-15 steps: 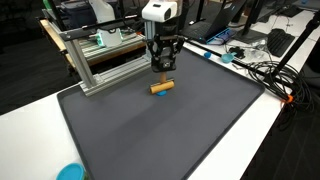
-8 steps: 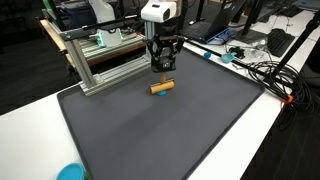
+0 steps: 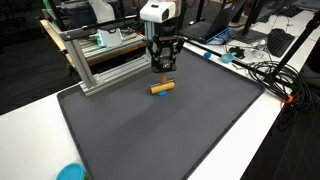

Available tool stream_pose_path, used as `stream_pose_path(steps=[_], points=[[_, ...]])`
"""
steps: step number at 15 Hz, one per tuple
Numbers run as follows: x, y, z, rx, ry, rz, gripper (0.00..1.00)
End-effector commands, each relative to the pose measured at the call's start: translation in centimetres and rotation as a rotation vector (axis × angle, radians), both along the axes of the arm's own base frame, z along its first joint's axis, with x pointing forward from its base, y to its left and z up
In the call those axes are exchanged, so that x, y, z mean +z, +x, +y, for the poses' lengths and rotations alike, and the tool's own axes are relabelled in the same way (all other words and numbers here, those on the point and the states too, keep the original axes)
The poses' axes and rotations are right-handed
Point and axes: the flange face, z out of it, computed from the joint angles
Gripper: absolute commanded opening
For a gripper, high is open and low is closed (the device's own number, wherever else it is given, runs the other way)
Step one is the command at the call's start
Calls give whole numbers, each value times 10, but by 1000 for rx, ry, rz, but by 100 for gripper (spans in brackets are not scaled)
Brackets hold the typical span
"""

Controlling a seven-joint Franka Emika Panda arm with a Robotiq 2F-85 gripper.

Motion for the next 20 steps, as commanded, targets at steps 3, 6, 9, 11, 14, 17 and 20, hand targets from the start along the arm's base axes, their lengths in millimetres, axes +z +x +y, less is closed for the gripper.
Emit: stream_pose_path(steps=[3, 6, 9, 11, 14, 17, 20], points=[[-11, 10, -8, -60, 18, -65, 22], [-9, 13, -11, -78, 18, -84, 22], [-24, 15, -7, -60, 18, -72, 22], [-30, 17, -4, -52, 19, -61, 22], [-10, 23, -10, -76, 14, -127, 22], [34, 24, -16, -52, -10, -256, 22], [71, 12, -7, 174, -47, -209, 22]])
